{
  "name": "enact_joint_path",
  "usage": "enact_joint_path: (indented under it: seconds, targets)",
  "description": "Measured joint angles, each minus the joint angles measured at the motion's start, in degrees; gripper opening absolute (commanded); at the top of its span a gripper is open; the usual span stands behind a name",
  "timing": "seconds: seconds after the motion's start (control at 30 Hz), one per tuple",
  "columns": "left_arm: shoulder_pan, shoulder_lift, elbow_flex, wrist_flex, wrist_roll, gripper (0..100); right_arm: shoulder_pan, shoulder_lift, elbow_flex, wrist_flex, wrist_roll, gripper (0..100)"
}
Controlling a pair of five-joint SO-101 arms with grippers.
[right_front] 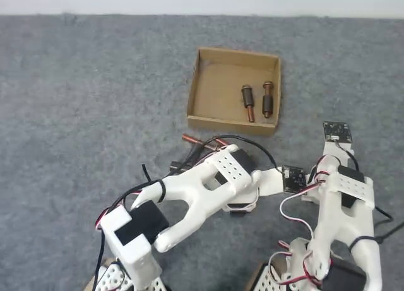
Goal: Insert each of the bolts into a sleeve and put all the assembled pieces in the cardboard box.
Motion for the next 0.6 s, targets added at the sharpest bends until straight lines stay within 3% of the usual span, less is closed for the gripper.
enact_joint_path:
  seconds: [0.2,0.6]
  targets:
    - [1.0,0.0,0.0,-1.5,4.4,17,4.5,0.0,0.0,0.3,-3.8,0.9]
    - [2.5,0.0,0.0,-2.4,5.4,9,12.7,0.0,0.0,-3.5,-8.4,1.0]
